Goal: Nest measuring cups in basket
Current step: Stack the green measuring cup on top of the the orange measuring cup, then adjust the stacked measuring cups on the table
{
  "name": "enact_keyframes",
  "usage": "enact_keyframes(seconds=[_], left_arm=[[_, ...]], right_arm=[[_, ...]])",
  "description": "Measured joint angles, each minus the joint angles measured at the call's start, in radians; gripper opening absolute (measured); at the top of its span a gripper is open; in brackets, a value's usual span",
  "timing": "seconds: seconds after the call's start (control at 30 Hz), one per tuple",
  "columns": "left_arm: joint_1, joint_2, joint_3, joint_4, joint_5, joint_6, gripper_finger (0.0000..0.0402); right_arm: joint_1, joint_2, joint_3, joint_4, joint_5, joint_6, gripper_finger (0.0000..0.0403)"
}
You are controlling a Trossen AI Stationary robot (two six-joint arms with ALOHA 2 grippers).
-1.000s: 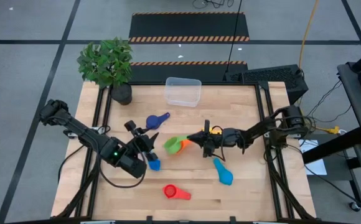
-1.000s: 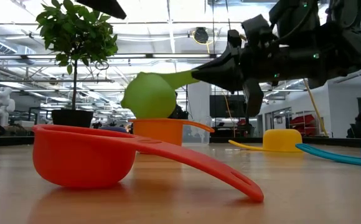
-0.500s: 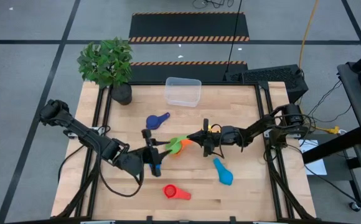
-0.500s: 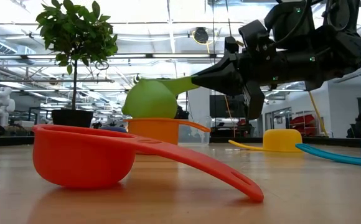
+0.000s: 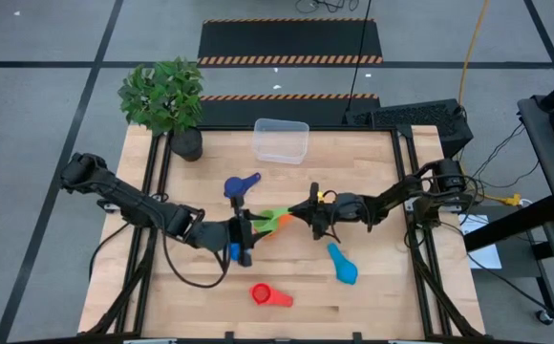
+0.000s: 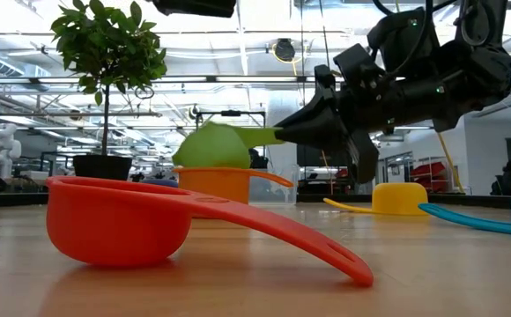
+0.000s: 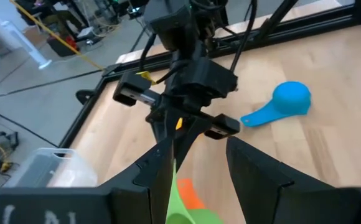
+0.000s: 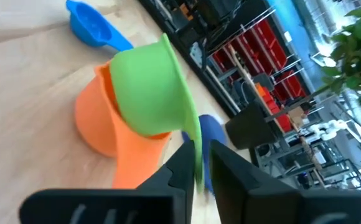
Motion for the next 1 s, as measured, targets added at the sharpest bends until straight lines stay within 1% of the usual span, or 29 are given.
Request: enact_keyframes(seconds=[0.33,0.63,0.9,1.0], left_arm=[[-0.001,0.0,0.0,0.001,0.01,0.002,0.0152],[-0.001,0.0,0.0,0.0,0.01,0.004,0.0152],[-0.001,0.0,0.0,0.0,0.01,0.004,0.0152],[-0.001,0.0,0.0,0.0,0.01,0.004,0.0152]], right_arm=[[-0.017,0.0,0.0,-0.023,0.0,0.071,0.0082],[-0.029,0.0,-0.001,-0.086,-0.003,0.106,0.0122],[-0.038,0.0,-0.001,-0.107,0.006,0.106,0.0125],[-0.042,0.0,-0.001,-0.116,0.053,0.106,0.0125]])
